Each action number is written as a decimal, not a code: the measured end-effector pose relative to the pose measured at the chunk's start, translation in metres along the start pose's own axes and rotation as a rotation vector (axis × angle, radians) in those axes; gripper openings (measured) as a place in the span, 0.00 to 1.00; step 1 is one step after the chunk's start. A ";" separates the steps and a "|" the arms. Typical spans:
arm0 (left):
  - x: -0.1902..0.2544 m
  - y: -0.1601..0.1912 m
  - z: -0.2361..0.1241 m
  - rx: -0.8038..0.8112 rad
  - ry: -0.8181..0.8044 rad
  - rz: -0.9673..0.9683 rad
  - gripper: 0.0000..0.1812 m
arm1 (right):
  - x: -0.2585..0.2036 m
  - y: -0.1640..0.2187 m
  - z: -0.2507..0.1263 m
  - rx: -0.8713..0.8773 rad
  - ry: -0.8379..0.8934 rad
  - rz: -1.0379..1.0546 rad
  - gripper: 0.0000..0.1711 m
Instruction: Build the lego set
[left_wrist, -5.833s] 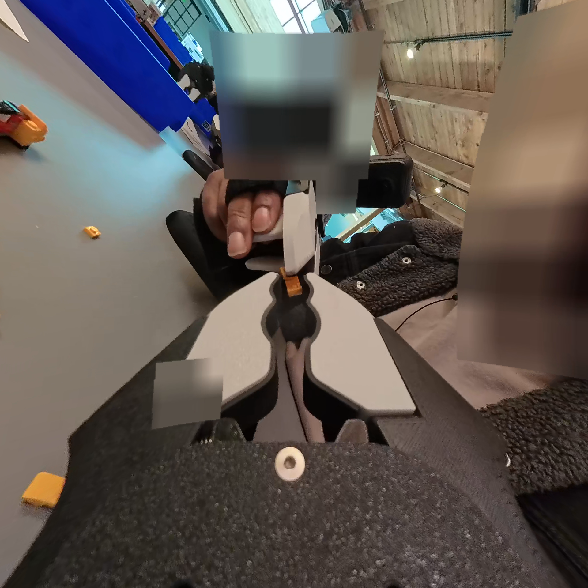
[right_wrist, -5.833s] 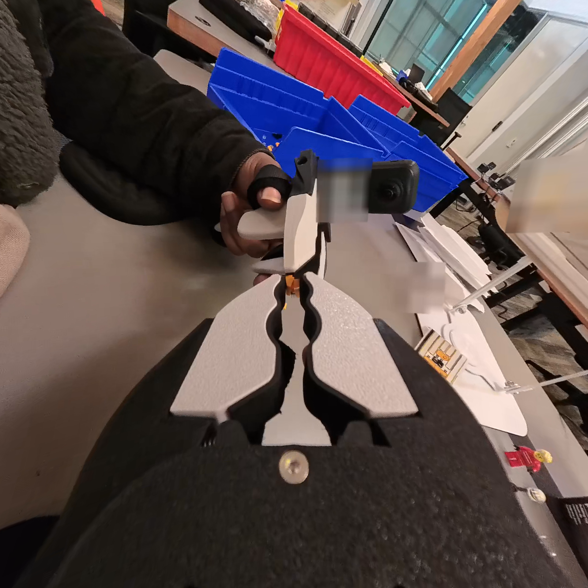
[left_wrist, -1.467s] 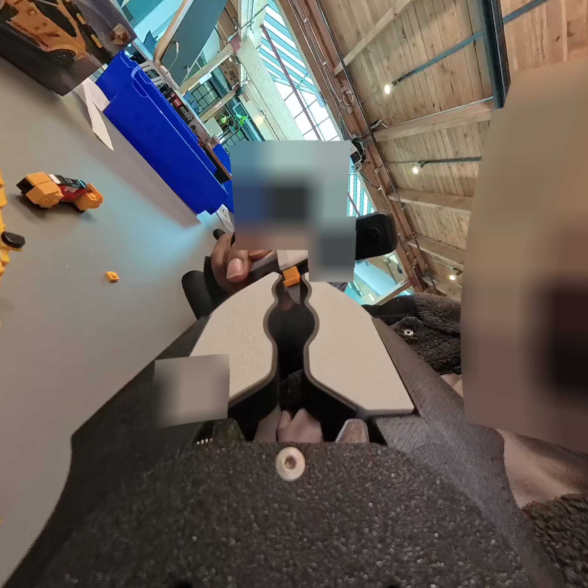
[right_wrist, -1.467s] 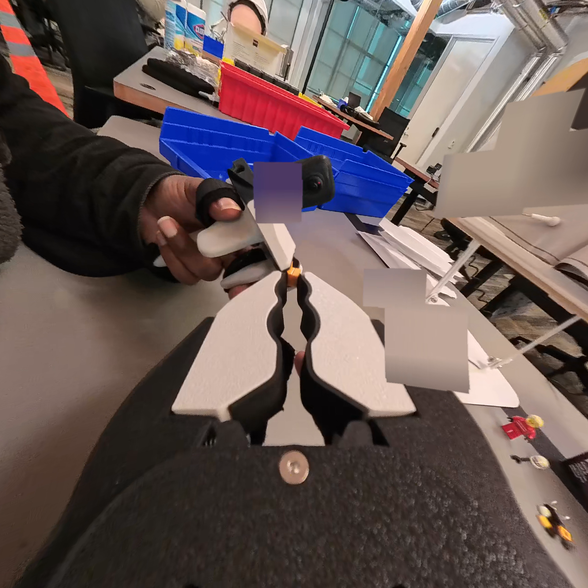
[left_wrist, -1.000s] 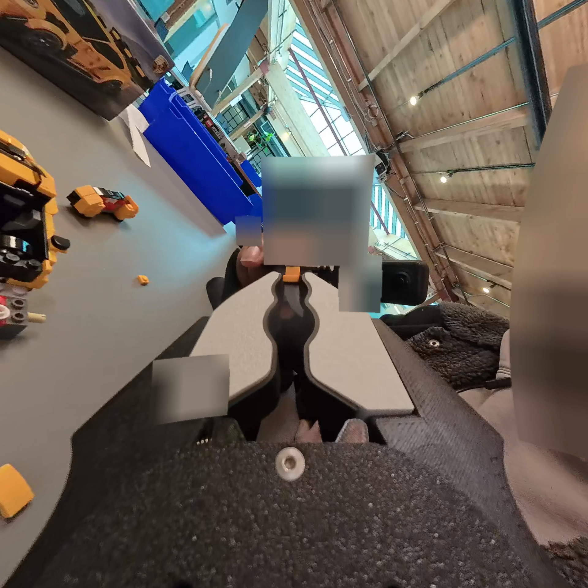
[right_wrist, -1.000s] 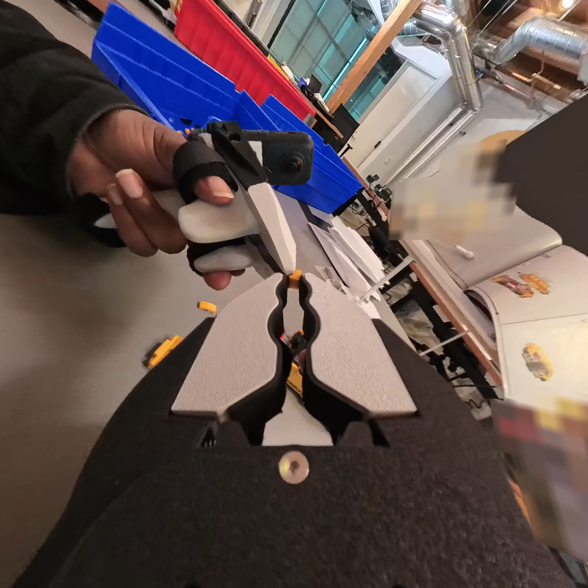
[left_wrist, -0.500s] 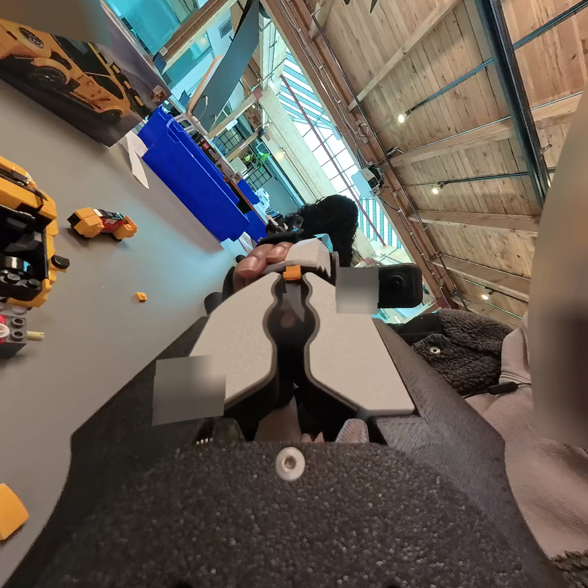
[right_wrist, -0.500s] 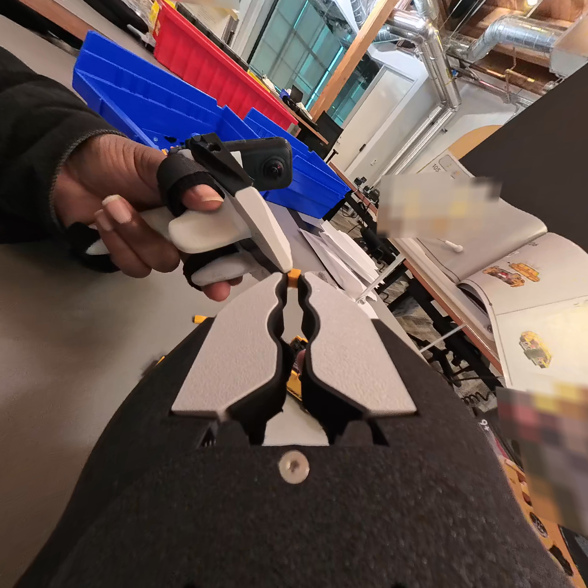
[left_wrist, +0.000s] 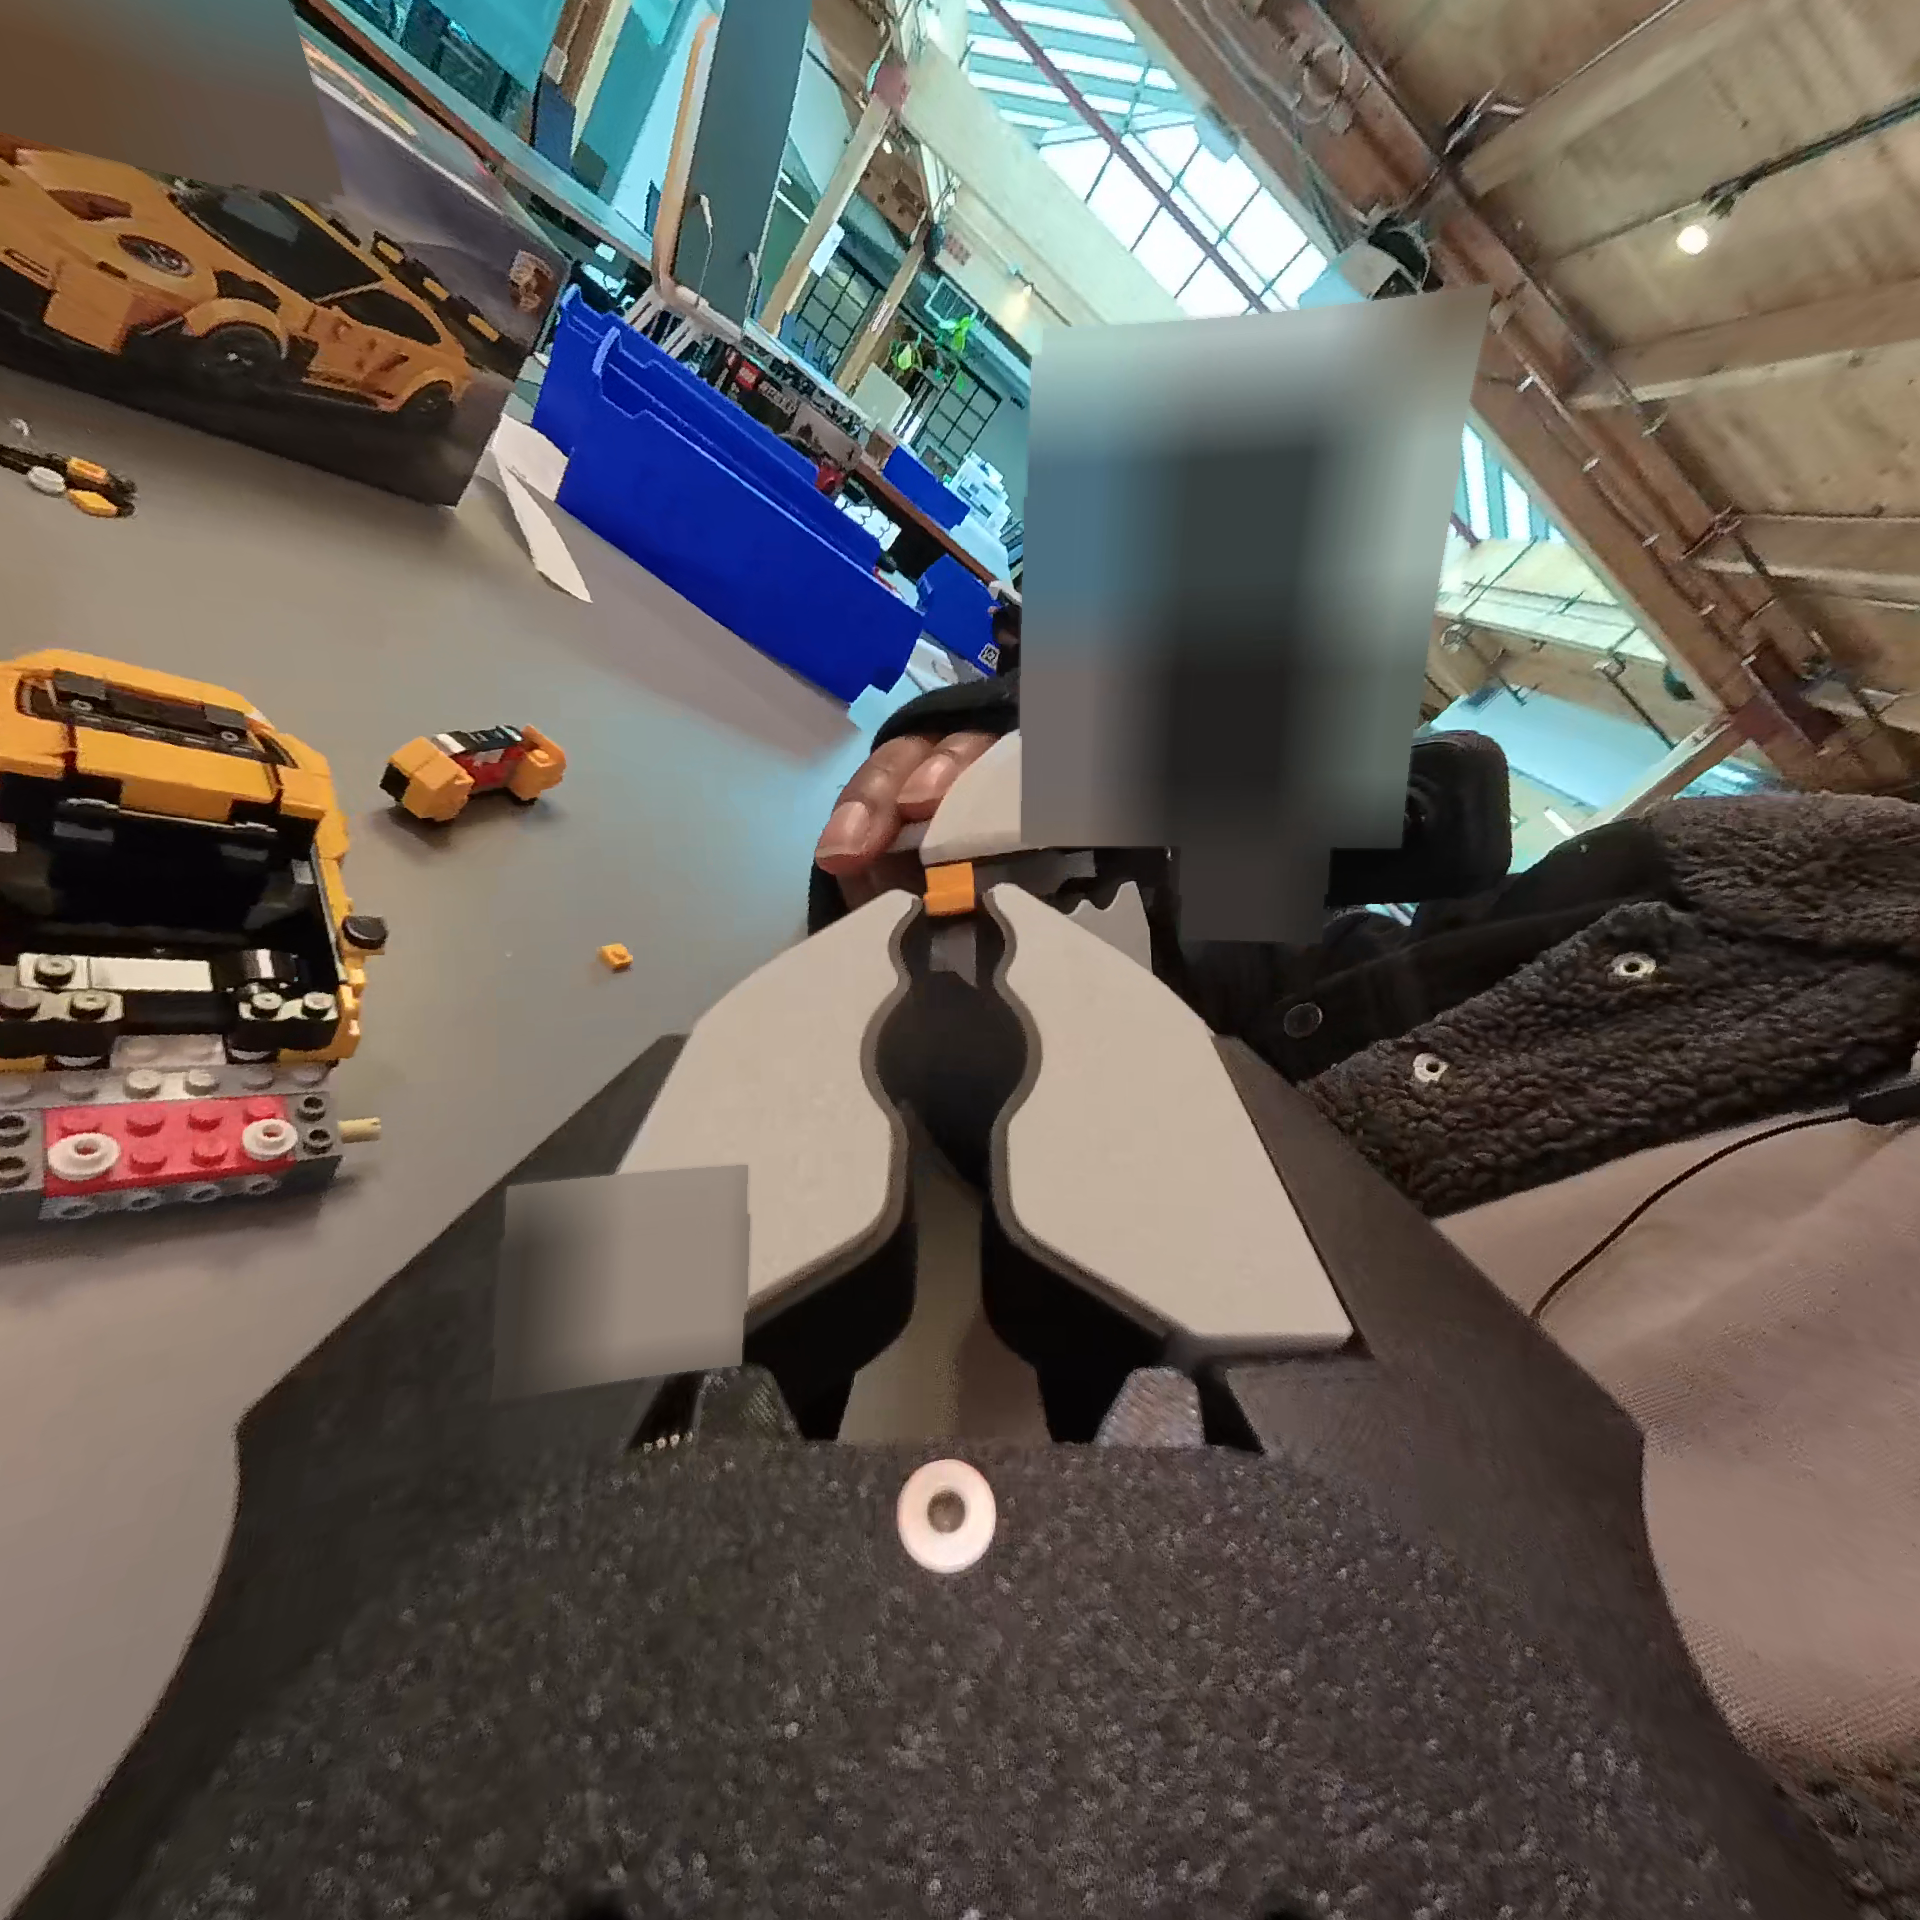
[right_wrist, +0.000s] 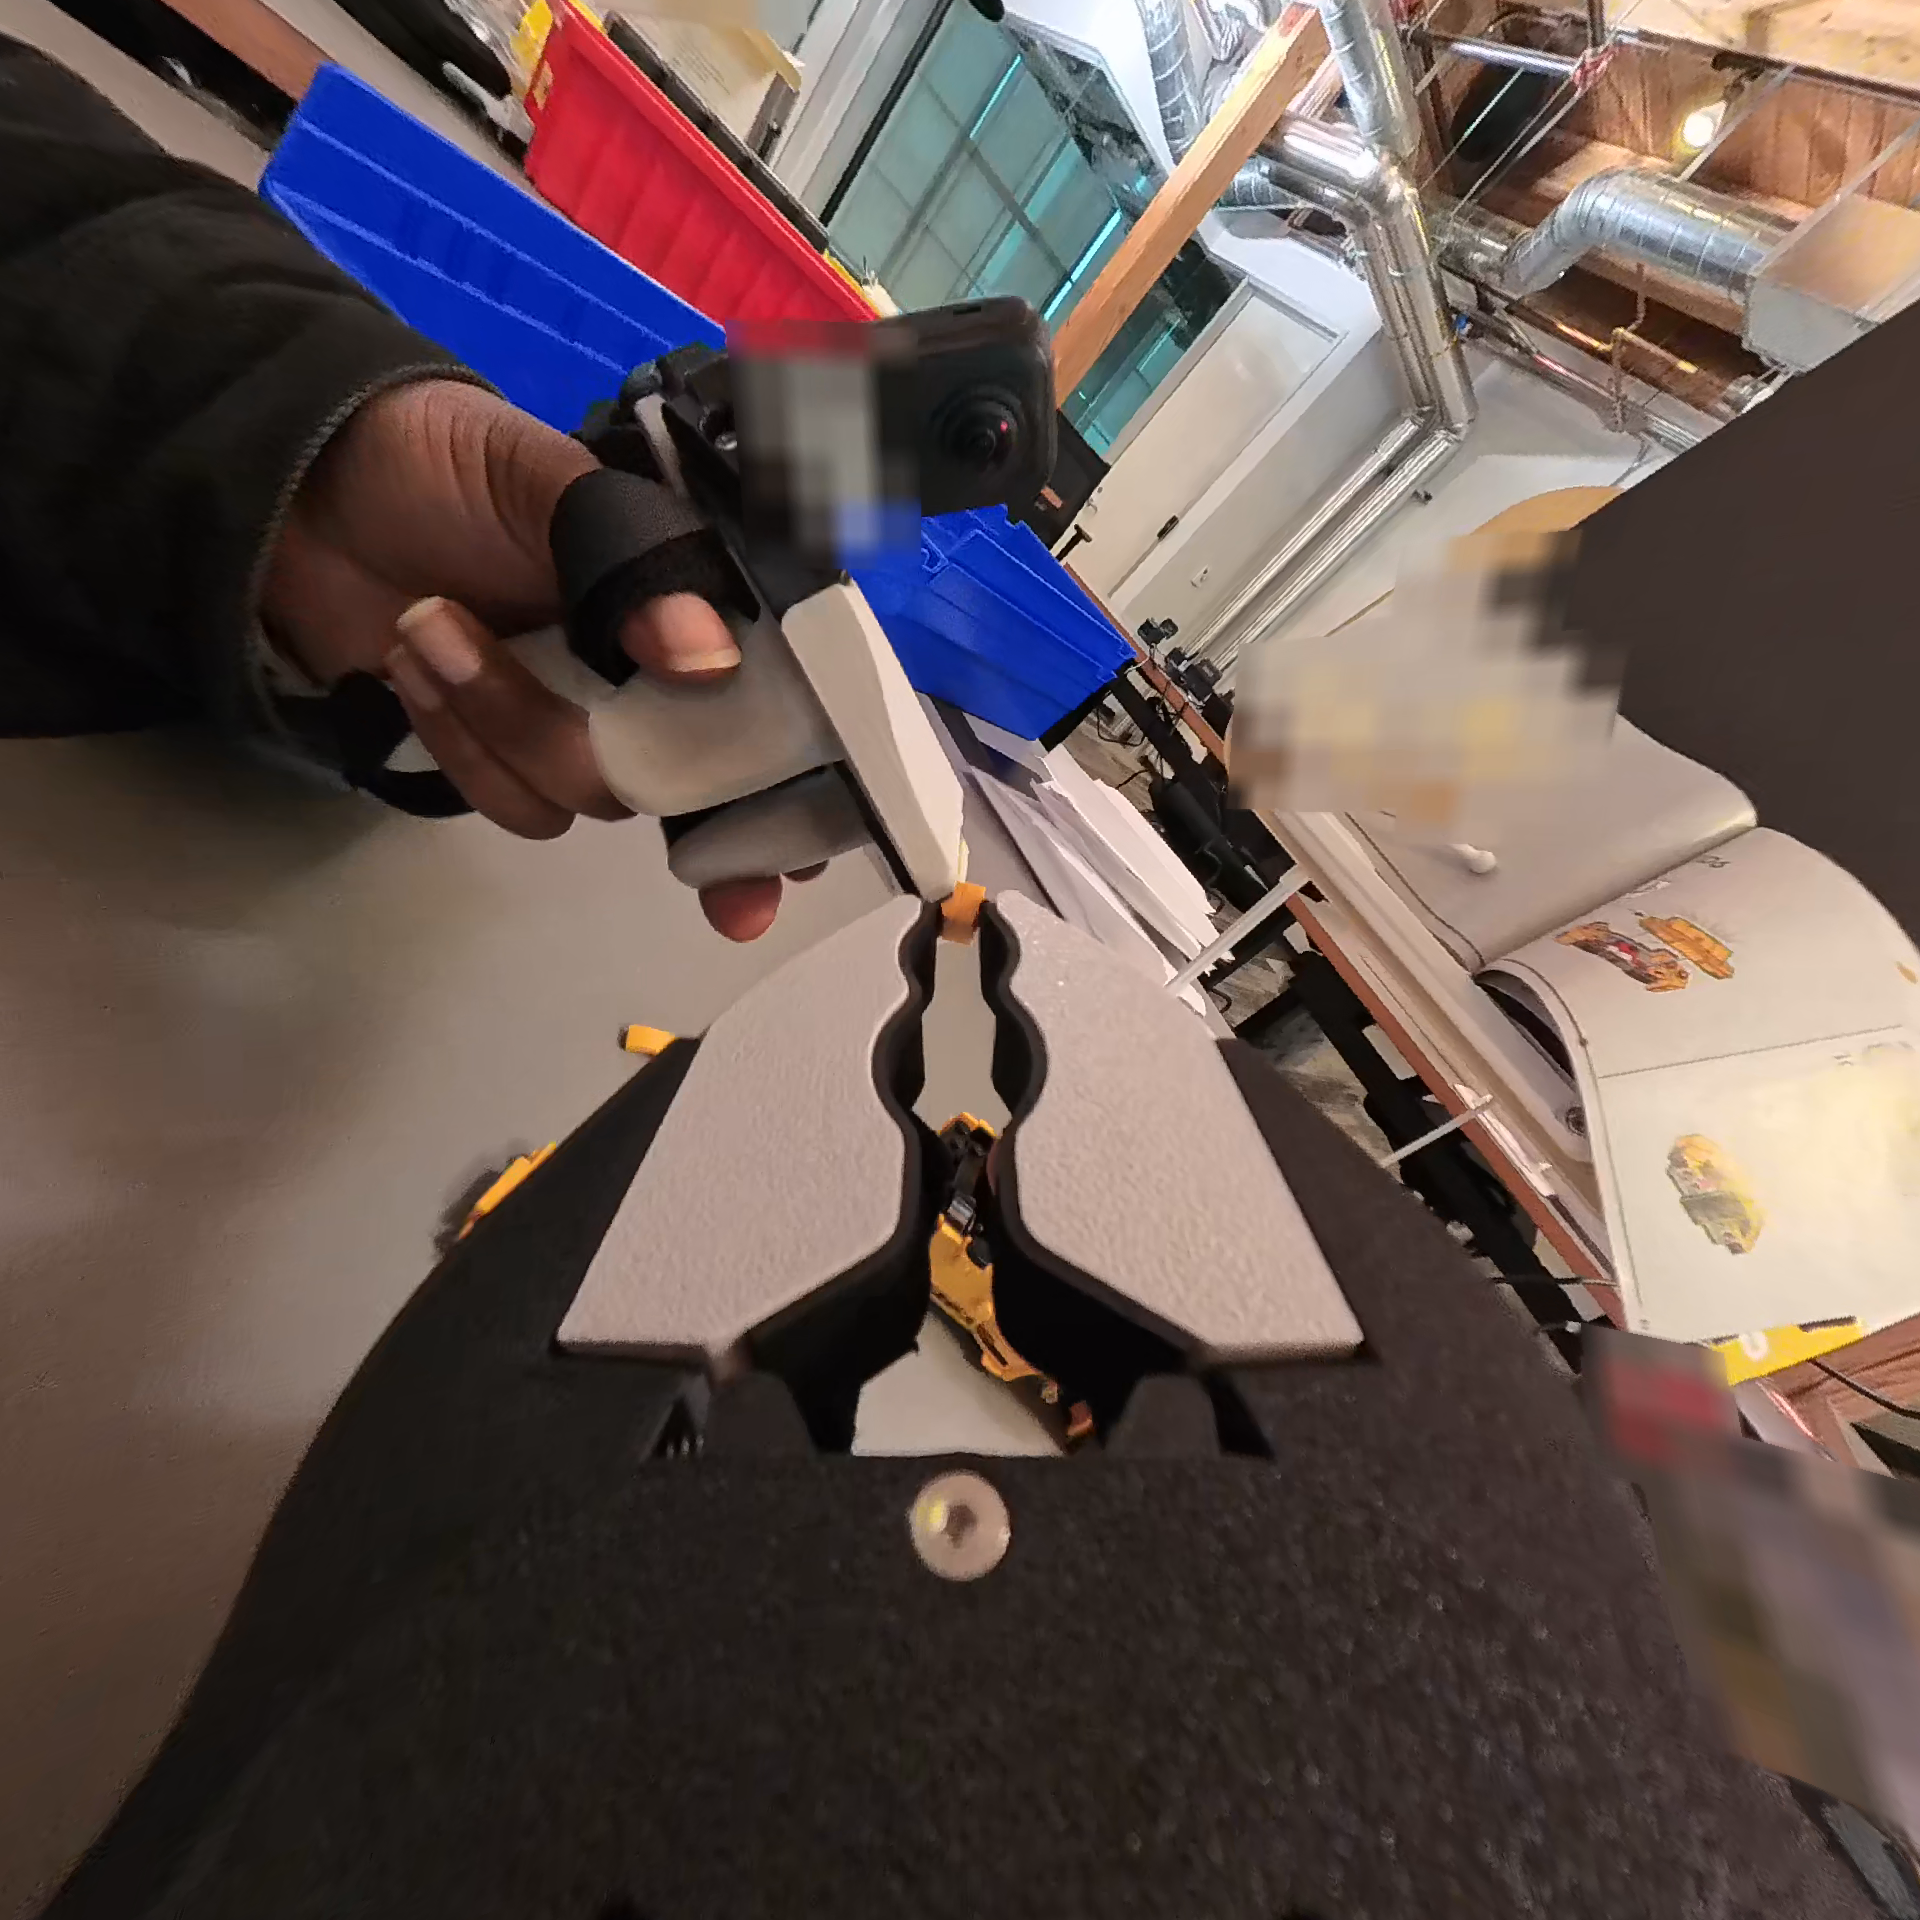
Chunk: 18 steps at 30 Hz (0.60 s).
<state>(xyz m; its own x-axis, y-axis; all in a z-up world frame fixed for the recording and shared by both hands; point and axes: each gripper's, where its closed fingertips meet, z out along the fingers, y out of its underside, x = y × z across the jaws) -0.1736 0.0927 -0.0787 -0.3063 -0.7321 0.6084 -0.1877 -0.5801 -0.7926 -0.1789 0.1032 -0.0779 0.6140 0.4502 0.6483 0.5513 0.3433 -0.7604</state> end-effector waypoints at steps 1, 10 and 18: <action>-0.001 0.001 0.000 -0.009 -0.005 0.004 0.05 | -0.001 0.001 0.000 -0.005 -0.002 -0.008 0.05; -0.007 0.009 -0.002 -0.085 -0.061 0.059 0.04 | -0.006 0.009 0.002 -0.041 -0.013 -0.092 0.05; -0.006 0.006 -0.002 -0.045 -0.034 0.035 0.05 | -0.005 0.009 0.002 -0.047 -0.012 -0.082 0.04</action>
<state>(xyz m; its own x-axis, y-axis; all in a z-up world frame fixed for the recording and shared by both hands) -0.1744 0.0942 -0.0877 -0.2818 -0.7637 0.5809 -0.2198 -0.5379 -0.8138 -0.1780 0.1056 -0.0876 0.5593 0.4323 0.7073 0.6250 0.3406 -0.7024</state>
